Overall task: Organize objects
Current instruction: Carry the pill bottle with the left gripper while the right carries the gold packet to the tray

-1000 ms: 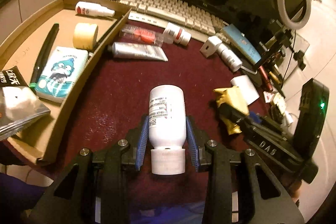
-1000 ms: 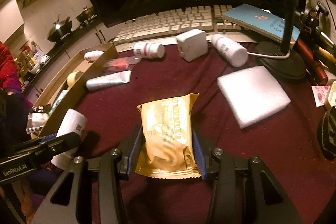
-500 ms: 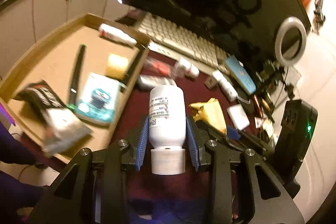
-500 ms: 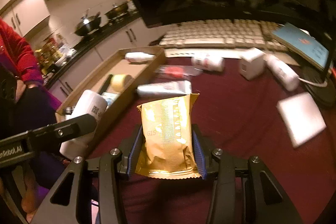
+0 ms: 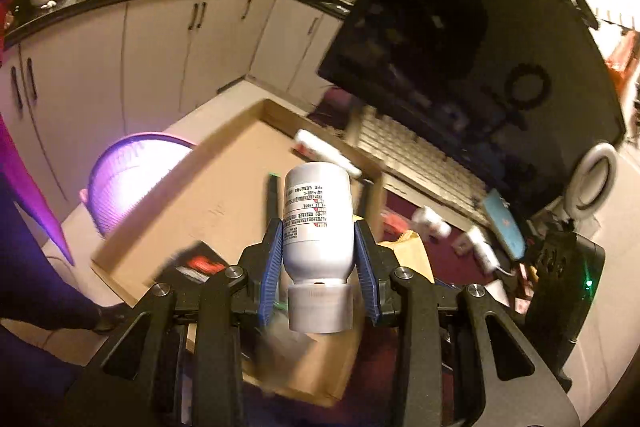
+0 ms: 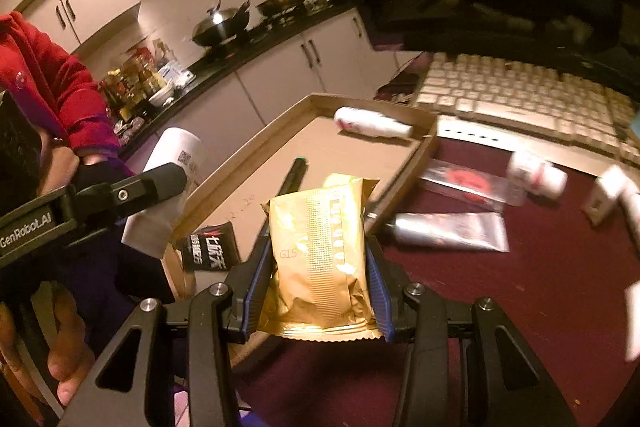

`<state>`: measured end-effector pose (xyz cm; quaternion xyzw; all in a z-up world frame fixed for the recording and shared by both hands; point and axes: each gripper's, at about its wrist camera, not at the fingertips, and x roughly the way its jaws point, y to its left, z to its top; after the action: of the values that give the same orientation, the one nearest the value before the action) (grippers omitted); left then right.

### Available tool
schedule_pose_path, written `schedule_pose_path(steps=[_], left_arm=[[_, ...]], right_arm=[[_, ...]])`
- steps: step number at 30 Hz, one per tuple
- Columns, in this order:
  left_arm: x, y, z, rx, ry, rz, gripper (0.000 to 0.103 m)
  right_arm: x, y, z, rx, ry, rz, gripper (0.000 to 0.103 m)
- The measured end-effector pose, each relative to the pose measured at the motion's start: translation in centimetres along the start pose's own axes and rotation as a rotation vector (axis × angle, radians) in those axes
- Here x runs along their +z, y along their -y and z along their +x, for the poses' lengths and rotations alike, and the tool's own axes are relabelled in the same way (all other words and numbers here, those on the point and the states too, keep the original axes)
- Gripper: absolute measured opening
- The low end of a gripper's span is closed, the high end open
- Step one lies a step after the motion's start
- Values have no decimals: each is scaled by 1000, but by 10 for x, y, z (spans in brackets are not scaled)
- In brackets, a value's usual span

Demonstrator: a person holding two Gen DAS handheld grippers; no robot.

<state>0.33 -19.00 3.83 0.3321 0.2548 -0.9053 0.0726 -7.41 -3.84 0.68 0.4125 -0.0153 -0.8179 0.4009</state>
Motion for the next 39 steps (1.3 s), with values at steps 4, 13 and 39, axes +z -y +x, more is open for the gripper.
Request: schedule_pose_path(steps=[4,13,39], left_arm=[[10,-20,16,7,-26,-21,34],[19,-51,49,47,-76,-65,34],[39,-59,118,89,-259,-46,34]], right_arm=[[15,-6,28,20,-42,25,45],[38,-18,84,-3,-124,38,45],[40,-22,109,-220,-101,-28,46]])
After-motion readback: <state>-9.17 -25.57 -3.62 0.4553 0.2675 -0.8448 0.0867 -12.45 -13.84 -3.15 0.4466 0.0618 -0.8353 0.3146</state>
